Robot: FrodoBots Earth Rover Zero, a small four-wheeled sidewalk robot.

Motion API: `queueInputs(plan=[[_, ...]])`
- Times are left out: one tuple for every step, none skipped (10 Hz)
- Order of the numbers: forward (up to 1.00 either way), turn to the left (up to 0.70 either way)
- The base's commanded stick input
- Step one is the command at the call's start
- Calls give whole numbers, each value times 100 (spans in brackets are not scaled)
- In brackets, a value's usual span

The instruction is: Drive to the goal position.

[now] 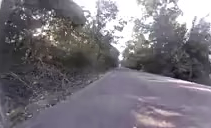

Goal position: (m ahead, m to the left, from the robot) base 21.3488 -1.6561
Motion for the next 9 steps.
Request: queueInputs(plan=[[70, 0], [70, 0], [70, 0], [70, 0], [70, 0], [70, 0], [70, 0], [70, 0], [70, 0]])
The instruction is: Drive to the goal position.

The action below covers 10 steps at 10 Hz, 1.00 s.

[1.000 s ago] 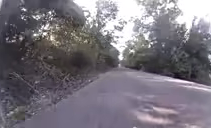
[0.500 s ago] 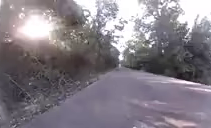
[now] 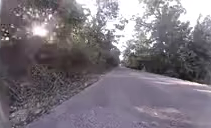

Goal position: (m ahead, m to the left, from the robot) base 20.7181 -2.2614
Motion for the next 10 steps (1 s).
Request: queueInputs(plan=[[70, 0], [70, 0], [70, 0], [70, -11], [70, -31], [70, -16], [70, 0], [70, 0], [70, 0], [70, 0]])
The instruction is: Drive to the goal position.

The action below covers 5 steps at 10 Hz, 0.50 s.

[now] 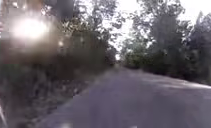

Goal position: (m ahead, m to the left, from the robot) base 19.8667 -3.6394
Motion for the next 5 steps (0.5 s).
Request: queueInputs(plan=[[70, 0], [70, 0], [70, 0], [70, 0], [70, 0]])
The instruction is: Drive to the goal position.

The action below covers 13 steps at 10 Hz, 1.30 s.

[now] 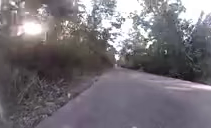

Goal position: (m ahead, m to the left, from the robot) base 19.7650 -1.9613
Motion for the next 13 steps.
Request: queueInputs(plan=[[70, 0], [70, 0], [70, 0], [70, 0], [70, 0], [70, 0], [70, 0], [70, 0], [70, 0], [70, 0], [70, 0], [70, 0], [70, 0]])
